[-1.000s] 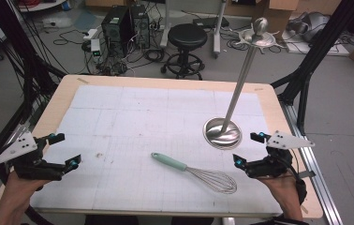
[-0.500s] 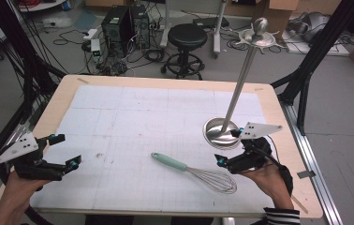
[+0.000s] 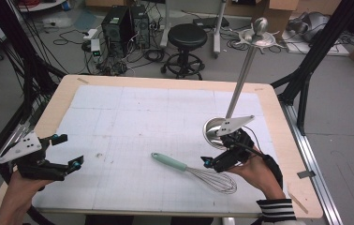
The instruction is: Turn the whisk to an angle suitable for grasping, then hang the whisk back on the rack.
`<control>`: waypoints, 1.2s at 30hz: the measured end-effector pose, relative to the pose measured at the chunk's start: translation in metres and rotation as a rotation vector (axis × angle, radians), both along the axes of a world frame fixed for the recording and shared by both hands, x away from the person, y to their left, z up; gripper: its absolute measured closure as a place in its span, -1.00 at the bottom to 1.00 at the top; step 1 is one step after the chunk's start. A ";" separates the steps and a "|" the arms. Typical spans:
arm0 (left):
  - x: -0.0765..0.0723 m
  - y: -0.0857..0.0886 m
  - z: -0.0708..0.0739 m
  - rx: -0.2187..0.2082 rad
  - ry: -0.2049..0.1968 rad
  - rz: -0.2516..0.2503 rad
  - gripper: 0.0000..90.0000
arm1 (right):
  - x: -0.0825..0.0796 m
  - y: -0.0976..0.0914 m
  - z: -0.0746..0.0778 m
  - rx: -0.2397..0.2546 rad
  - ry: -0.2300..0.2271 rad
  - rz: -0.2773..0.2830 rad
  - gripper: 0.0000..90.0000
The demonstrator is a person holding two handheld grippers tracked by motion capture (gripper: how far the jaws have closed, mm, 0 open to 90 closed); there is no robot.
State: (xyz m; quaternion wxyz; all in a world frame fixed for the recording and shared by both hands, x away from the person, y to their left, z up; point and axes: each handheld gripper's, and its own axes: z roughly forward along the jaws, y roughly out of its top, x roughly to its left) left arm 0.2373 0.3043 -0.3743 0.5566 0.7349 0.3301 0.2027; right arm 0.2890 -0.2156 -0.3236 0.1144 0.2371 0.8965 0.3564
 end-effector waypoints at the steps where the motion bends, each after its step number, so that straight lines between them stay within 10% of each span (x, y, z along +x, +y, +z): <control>1: 0.000 0.000 0.000 0.001 0.001 -0.001 -0.96 | 0.001 0.002 -0.001 -0.009 0.003 0.004 -0.99; 36: 0.002 -0.001 -0.002 -0.001 0.005 -0.006 -0.96 | 0.012 0.065 -0.019 -0.112 0.087 0.103 -0.99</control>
